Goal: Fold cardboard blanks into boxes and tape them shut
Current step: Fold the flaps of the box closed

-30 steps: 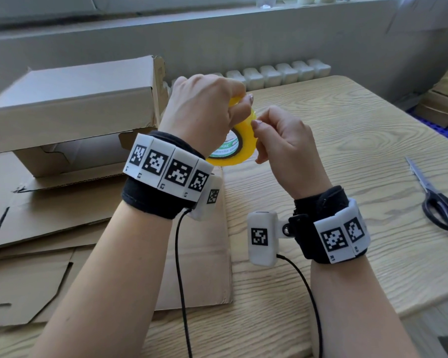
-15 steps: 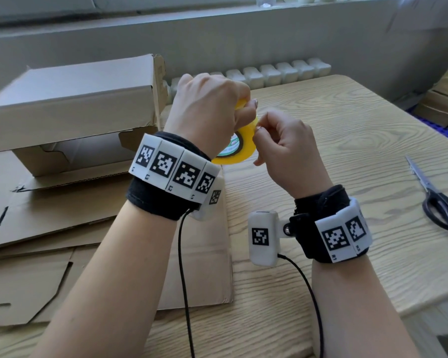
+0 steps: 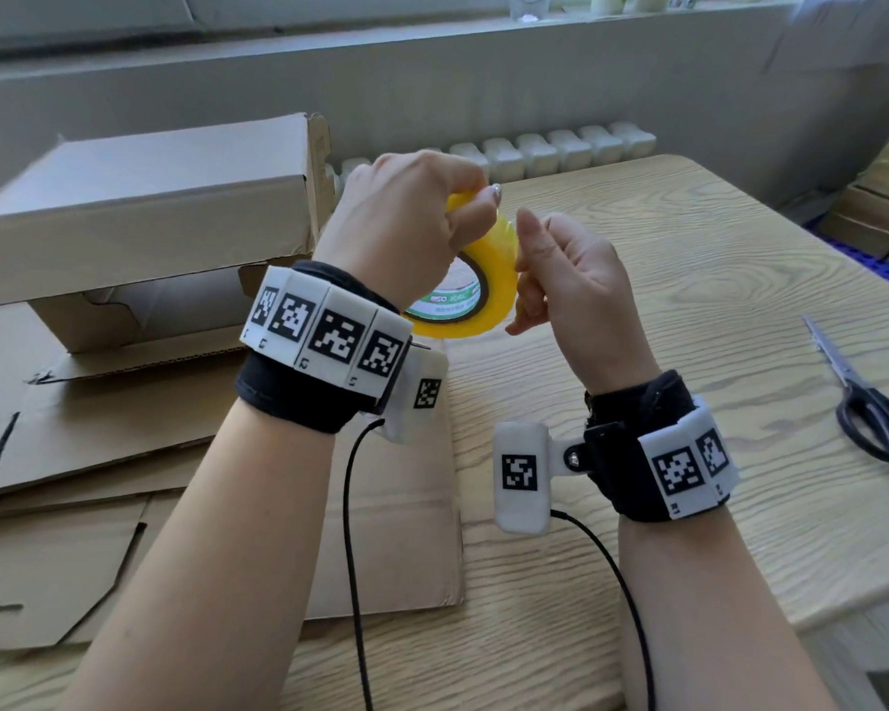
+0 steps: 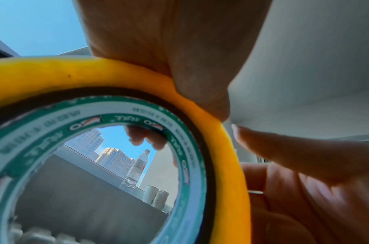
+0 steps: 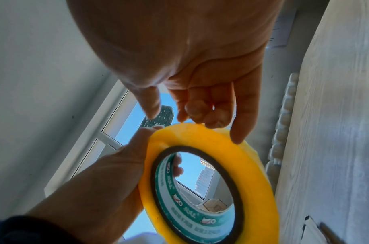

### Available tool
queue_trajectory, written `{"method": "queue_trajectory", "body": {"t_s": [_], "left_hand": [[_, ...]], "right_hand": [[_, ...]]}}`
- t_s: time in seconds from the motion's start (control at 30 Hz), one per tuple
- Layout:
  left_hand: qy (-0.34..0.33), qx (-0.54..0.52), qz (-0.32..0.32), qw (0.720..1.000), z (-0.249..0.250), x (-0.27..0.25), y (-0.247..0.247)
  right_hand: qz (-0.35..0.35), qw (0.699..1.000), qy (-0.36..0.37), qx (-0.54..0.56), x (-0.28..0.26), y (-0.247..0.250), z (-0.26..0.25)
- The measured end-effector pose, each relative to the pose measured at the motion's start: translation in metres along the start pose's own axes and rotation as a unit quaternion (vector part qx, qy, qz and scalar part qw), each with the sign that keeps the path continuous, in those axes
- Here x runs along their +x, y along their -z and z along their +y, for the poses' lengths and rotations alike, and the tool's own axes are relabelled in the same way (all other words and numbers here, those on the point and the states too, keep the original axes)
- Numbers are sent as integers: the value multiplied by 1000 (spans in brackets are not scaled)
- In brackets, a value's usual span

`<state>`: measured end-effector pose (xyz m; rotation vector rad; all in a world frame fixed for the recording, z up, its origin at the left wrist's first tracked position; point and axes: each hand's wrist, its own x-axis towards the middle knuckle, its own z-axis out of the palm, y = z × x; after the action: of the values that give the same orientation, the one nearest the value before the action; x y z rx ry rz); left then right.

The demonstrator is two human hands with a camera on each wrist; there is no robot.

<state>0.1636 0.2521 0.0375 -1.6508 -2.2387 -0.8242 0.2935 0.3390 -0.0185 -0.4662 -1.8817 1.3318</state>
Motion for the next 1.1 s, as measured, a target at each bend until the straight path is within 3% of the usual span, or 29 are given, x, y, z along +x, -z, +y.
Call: {"method": "queue_trajectory", "body": {"t_s": [0.33,0.5,0.83,1.1], "left_hand": [[7,0,-12,1000,-1,0,1],[-3,60,-25,998,2,0,0],[-10,99,-29,995,5,0,-3],[-14,75,-24,997,10,-1,-1]], "right_hand": [[-17,998,30,-54,-2,0,0],[-17,968,105,-227,-5,-4,4],[-23,933,124,-337,-9,-2,1],[5,953,129,-275,-8,-2,0]]}}
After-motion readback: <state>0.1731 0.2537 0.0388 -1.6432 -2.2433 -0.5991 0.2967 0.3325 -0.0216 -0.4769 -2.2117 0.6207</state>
